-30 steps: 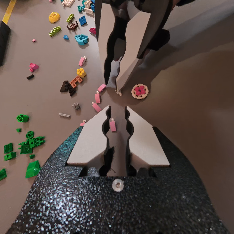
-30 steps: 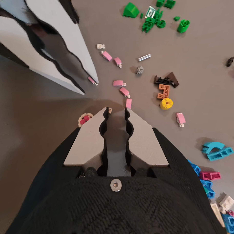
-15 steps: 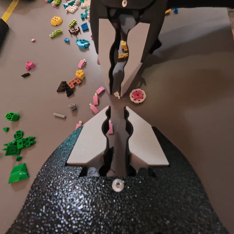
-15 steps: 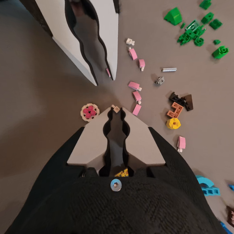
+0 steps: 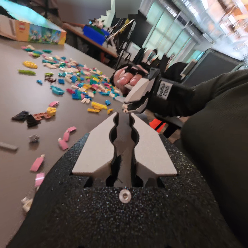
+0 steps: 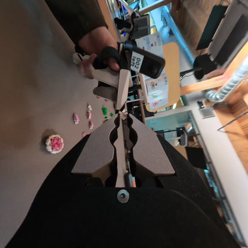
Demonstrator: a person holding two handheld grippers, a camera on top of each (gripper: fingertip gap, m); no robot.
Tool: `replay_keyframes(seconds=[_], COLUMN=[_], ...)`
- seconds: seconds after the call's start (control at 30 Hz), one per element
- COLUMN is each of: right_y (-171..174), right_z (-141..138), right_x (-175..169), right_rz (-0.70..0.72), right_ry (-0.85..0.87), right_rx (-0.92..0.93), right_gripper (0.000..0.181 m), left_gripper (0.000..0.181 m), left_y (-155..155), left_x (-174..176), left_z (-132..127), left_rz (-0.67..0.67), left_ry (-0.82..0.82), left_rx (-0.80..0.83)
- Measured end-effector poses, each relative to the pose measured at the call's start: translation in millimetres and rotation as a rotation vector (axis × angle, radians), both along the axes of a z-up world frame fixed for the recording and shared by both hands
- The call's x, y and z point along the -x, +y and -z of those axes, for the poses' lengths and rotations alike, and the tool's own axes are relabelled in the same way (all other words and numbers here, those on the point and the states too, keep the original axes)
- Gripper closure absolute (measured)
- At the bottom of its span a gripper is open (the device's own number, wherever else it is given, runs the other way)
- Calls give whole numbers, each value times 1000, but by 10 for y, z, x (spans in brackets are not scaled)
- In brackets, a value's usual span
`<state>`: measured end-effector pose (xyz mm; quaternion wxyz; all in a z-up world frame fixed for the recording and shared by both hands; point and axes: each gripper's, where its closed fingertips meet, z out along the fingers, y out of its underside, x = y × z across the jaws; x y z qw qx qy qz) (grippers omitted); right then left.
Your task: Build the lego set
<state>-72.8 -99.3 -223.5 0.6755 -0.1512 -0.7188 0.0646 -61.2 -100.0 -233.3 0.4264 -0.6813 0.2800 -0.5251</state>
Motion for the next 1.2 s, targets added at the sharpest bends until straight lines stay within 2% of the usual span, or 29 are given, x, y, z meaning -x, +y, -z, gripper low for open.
replay_keyframes(seconds=[0.13,0.3,0.5,0.6,0.67,0.77,0.83,0.97,1.03,1.2], right_y=[-74,-94,12,83,248,505,601,726,709,716], right_z=[-113,-162,-49,52,185,633,861,1122,1125,1144], right_x=[-28,-34,-8,-19,-59,-120,-130,-101,-67,-37], right_rz=[-7,5,78,92,132,242,320,430,423,386], right_ry=[61,82,47,14,-54,-295,-396,-483,-492,-504], right_rx=[-86,-166,-318,-282,-114,528,802,1035,1130,1126], right_gripper=[172,172,172,165,159,155,155,156,159,174], left_gripper=[178,178,181,181,181,181,181,181,181,181], left_y=[-88,-110,6,86,151,210,225,234,253,297], left_x=[-45,-46,-15,34,101,205,223,170,164,146], left_z=[-160,-217,-94,-6,87,372,584,870,935,983], left_rz=[76,107,3,-79,-141,-181,-172,-130,-128,-127], left_ry=[-144,-216,-69,64,186,483,646,802,840,850], left_rx=[38,68,-8,-78,-128,-218,-235,-228,-225,-218])
